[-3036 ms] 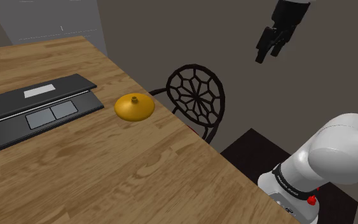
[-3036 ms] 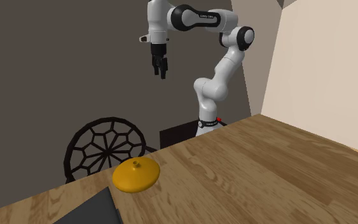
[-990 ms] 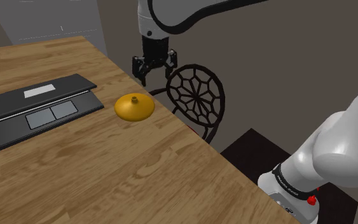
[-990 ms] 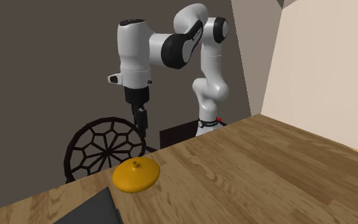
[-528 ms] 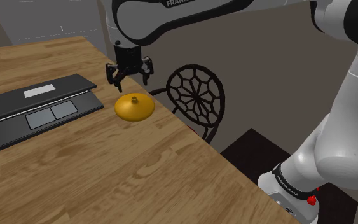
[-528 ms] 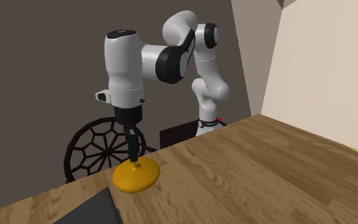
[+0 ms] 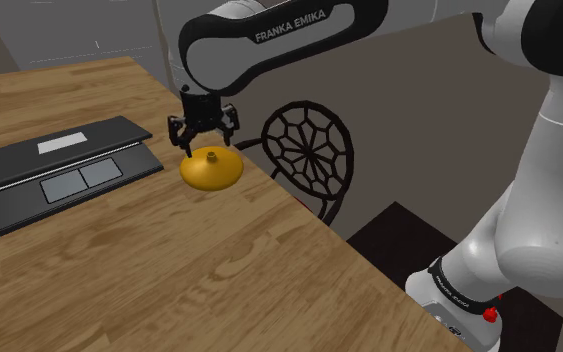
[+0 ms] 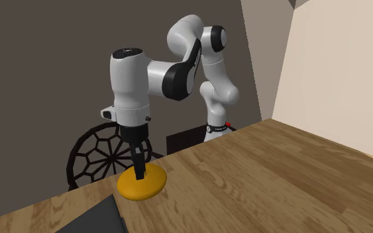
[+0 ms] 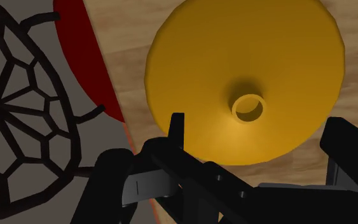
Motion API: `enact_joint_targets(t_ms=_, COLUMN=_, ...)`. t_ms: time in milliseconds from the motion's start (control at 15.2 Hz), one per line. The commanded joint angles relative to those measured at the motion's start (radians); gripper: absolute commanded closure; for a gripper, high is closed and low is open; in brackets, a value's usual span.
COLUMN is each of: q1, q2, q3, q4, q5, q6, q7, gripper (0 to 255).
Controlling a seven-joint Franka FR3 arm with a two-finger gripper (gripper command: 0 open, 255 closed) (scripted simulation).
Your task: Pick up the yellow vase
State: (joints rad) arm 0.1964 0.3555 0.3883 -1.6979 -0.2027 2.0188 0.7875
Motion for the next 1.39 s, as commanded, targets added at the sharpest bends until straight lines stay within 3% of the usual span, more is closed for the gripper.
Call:
enact_joint_targets(t_ms=0, q1=-0.001, q2=0.0, q3=0.0, q4=-0.006, q5=0.0, q6=0.006, q7=0.0, gripper=255)
enact_joint_targets(t_ms=594, q1=0.0, q2=0.001, q3=0.0, q4=-0.005, q5=-0.001, q6=0.006, q7=0.002, gripper=255)
enact_joint_targets(t_ms=1320, q1=0.0, q2=-0.037, q3=0.009, q4=0.092, q5=0.022, q6=-0.125, q7=-0.018, gripper=255)
